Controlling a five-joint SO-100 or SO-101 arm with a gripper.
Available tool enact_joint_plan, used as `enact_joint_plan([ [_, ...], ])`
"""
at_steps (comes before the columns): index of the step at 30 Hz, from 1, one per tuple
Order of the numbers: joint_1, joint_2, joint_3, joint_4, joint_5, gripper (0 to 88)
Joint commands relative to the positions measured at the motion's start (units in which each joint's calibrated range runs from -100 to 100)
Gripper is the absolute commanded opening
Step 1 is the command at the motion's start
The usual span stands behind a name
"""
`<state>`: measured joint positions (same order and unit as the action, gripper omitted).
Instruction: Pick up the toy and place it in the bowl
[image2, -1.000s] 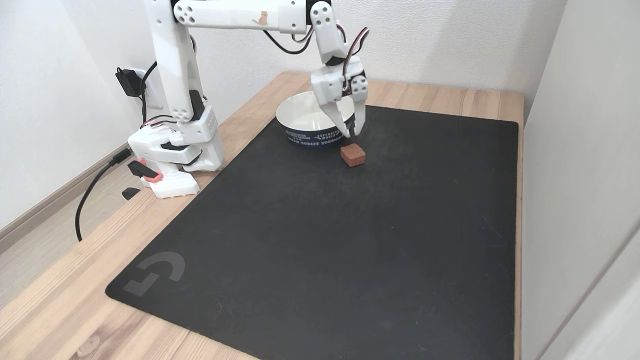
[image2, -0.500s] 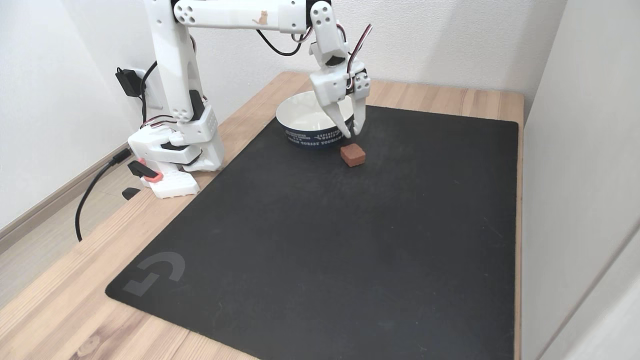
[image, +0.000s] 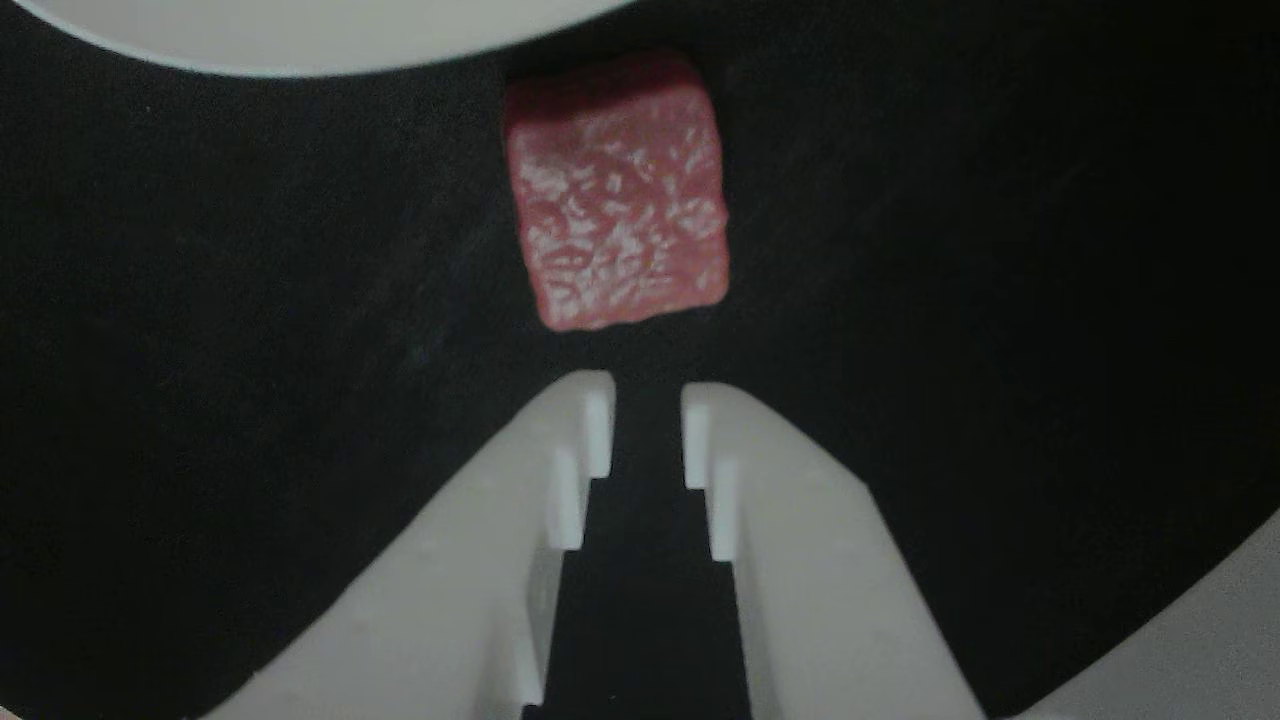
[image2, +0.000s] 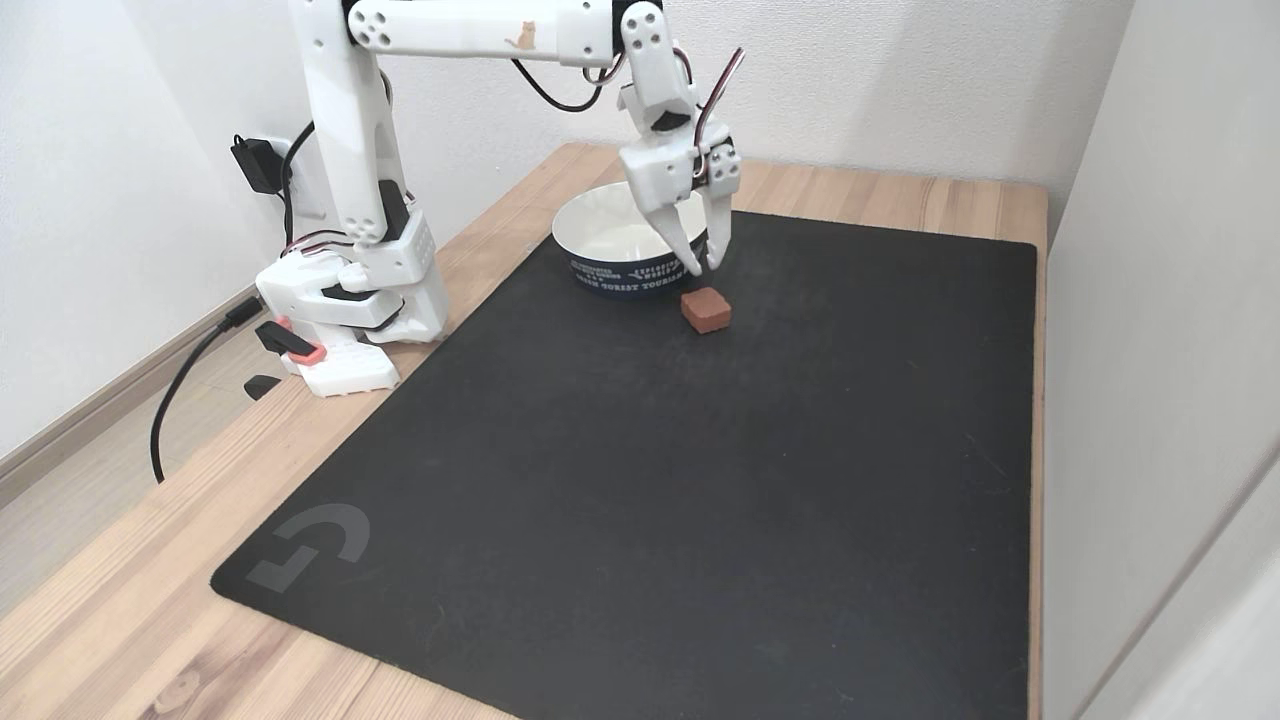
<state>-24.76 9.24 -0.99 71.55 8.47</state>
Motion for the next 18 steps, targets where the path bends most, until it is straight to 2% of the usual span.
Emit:
enact_joint_plan([
  [1,-0.5,0.0,-1.5,0.7,-0.1,2.4],
  [9,0.0,0.0,-1.5,0.7,-0.2,2.8],
  [11,0.1,0.0,-1.5,0.8,-0.2,5.7],
  [12,0.1,0.0,-1.5,2.4,-0.2,15.2],
  [16,0.4,0.0,-1.6,7.1,0.0,40.8],
  [18,1.0,0.0,-1.6,7.4,-0.2,40.8],
])
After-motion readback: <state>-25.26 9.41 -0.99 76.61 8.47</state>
